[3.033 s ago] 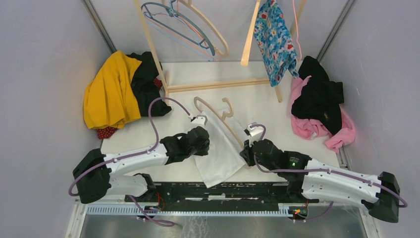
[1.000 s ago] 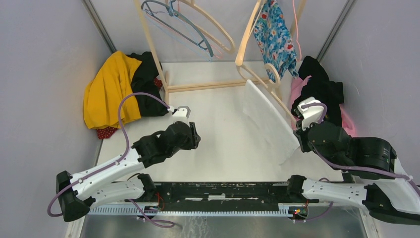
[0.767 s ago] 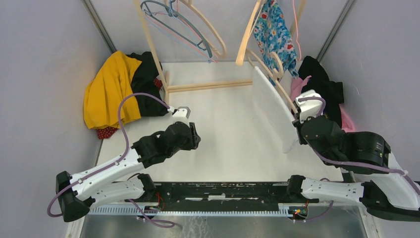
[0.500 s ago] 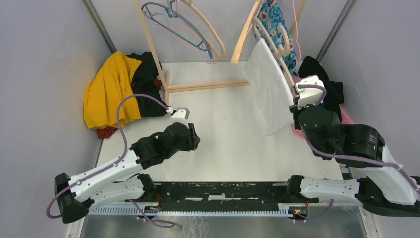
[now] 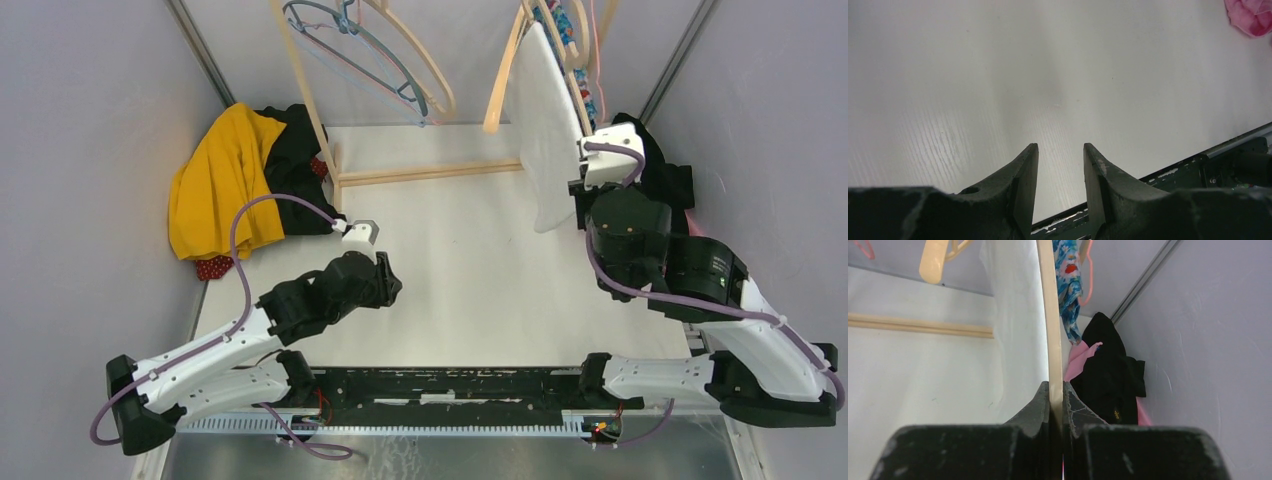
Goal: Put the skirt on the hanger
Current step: Place the hanger on the clothesline.
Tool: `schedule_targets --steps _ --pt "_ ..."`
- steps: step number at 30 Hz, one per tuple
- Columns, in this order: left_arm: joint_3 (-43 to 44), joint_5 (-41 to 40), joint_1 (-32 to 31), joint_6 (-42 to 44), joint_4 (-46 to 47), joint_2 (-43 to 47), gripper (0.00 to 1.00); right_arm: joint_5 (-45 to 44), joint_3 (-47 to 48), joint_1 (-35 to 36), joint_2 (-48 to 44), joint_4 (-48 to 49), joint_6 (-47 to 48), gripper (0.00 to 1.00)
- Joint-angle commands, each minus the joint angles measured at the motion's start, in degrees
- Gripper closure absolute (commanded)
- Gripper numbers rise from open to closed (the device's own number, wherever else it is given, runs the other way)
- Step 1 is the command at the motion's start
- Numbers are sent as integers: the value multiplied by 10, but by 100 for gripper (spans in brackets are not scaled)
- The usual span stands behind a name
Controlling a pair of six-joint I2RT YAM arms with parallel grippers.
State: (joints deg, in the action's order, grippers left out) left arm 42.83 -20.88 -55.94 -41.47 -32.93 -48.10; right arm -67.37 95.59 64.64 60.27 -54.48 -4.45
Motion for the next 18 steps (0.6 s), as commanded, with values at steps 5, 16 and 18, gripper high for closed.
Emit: schedule_targets --steps 5,16,18 --pt "0 4 4 12 15 -4 55 -30 37 -38 -10 89 43 99" --pt "2 -1 5 12 1 5 55 181 85 -223 66 59 -9 99" --pt "0 -4 4 13 -2 9 55 219 106 -252 85 60 -10 99"
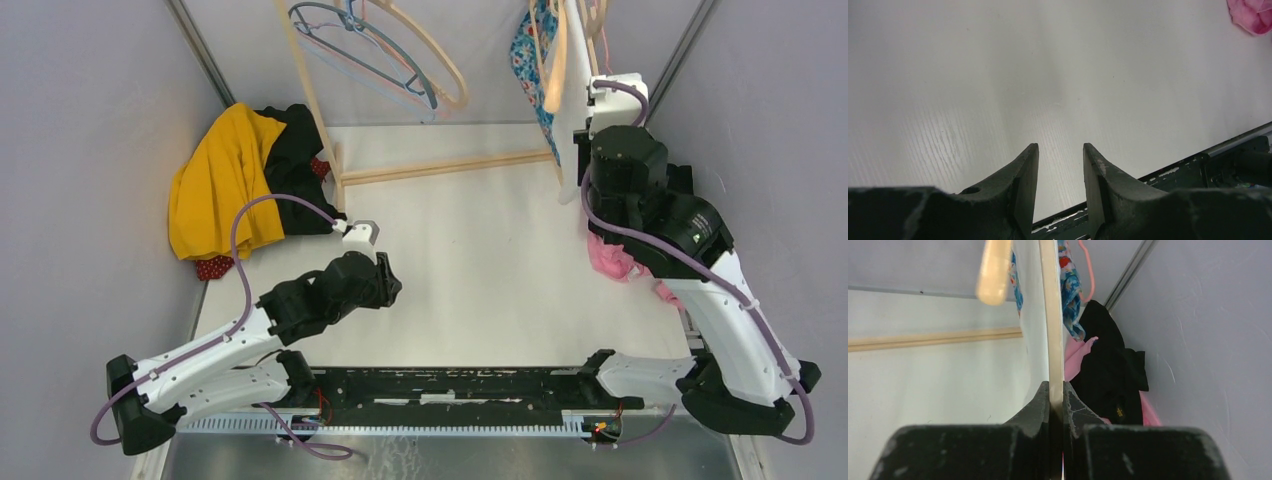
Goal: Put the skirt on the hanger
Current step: Place the hanger on the clothesline.
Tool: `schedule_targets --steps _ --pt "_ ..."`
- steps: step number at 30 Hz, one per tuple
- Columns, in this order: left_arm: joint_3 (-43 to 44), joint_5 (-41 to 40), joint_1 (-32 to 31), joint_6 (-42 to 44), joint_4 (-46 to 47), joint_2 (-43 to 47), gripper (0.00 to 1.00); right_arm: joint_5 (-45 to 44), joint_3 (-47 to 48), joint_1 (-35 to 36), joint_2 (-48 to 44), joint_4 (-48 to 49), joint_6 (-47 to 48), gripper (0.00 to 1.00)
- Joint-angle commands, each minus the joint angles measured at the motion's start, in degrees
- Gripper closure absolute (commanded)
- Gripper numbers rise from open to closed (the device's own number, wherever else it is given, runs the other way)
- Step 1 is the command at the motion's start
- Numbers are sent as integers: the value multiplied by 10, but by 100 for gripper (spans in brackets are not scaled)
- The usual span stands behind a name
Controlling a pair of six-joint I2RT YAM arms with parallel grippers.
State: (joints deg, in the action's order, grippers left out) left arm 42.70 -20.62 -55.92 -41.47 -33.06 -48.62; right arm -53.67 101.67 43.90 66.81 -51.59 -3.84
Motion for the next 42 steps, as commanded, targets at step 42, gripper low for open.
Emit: schedule_targets --steps 42 --pt "8 -1 6 20 17 -26 55 218 5 -153 -45 -15 -33 99"
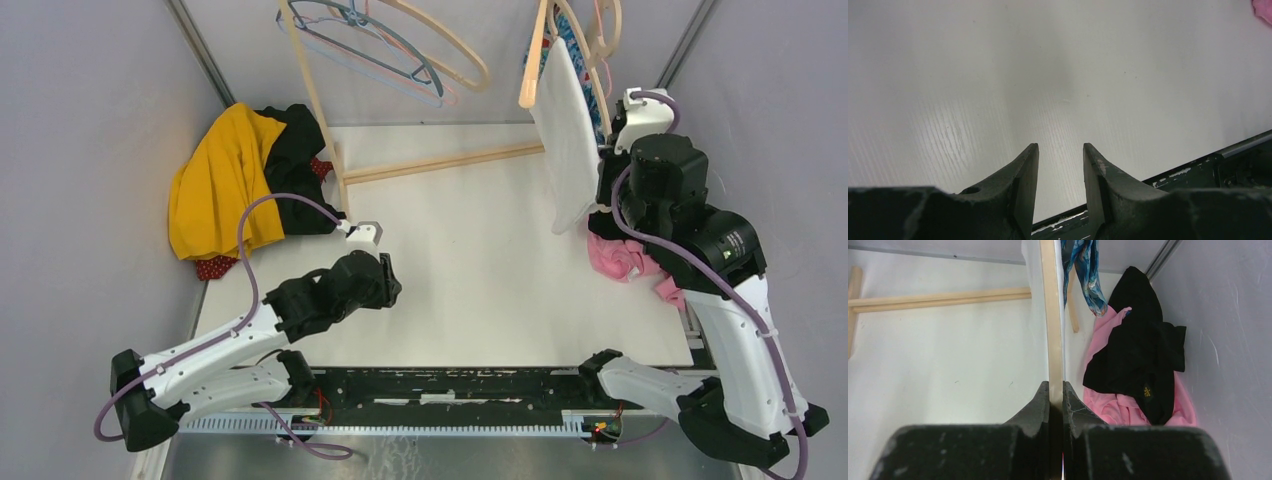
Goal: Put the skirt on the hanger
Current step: Place the hanger on the clothesline.
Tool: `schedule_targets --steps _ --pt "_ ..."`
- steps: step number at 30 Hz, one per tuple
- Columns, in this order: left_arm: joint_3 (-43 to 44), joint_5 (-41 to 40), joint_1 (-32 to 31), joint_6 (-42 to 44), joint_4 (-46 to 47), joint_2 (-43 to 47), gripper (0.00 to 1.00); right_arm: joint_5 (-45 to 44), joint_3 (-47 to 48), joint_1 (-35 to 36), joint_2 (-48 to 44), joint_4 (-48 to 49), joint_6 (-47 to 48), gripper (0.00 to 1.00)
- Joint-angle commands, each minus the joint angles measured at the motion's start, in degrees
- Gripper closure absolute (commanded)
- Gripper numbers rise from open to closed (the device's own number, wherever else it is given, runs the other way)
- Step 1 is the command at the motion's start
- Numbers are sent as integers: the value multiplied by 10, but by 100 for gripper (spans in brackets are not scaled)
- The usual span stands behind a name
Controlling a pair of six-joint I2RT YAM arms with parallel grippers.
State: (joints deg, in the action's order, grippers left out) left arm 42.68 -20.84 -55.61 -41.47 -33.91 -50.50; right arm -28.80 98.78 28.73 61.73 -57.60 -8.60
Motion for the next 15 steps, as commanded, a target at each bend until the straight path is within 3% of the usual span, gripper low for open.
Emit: schedule_targets --steps 1,15 --pt "9 2 3 20 27 -10 55 -33 39 -1 12 46 16 99" --pt "3 -6 2 17 10 11 55 -46 84 -25 103 93 30 99"
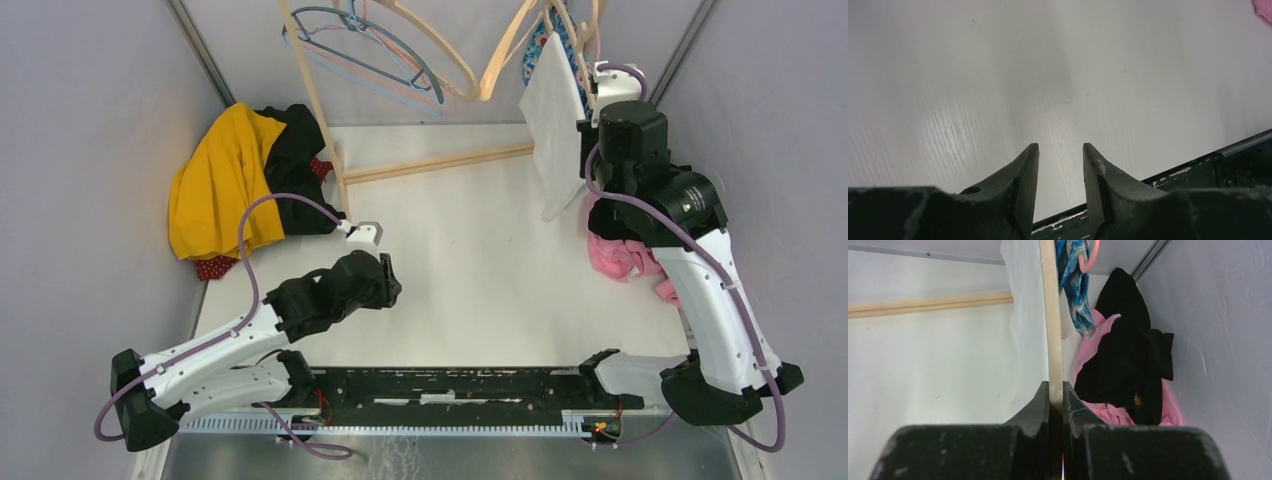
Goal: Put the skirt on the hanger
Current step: Place the hanger on the clothesline.
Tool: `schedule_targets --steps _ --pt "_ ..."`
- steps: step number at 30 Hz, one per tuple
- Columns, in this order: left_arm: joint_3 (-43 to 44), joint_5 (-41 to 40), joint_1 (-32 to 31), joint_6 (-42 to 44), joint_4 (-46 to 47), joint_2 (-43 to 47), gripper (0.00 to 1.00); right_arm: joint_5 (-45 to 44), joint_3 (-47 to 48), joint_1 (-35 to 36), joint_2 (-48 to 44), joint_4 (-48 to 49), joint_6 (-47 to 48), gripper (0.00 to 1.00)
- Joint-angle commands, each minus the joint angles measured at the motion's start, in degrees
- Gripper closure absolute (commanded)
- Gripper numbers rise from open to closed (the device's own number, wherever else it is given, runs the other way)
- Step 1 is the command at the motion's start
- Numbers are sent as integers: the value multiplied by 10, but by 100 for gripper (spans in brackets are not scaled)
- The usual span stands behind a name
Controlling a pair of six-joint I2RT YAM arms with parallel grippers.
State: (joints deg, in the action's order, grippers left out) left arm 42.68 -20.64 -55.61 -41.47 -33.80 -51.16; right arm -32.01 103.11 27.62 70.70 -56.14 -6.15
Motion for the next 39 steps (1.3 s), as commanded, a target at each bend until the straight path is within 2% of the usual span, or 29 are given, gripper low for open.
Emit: schedule_targets --steps 1,11,21,32,39 --pt "2 -8 3 17 9 20 55 -4 41 -17 22 87 4 99" --pt "0 -15 3 17 0 26 55 99 51 -34 78 151 2 99" --pt "-3 -15 4 17 7 13 55 192 14 -34 48 175 24 99" --pt "0 -14 4 16 9 4 55 72 49 -34 34 102 13 99" --pt "1 -15 3 15 5 7 55 69 57 -44 53 130 5 99"
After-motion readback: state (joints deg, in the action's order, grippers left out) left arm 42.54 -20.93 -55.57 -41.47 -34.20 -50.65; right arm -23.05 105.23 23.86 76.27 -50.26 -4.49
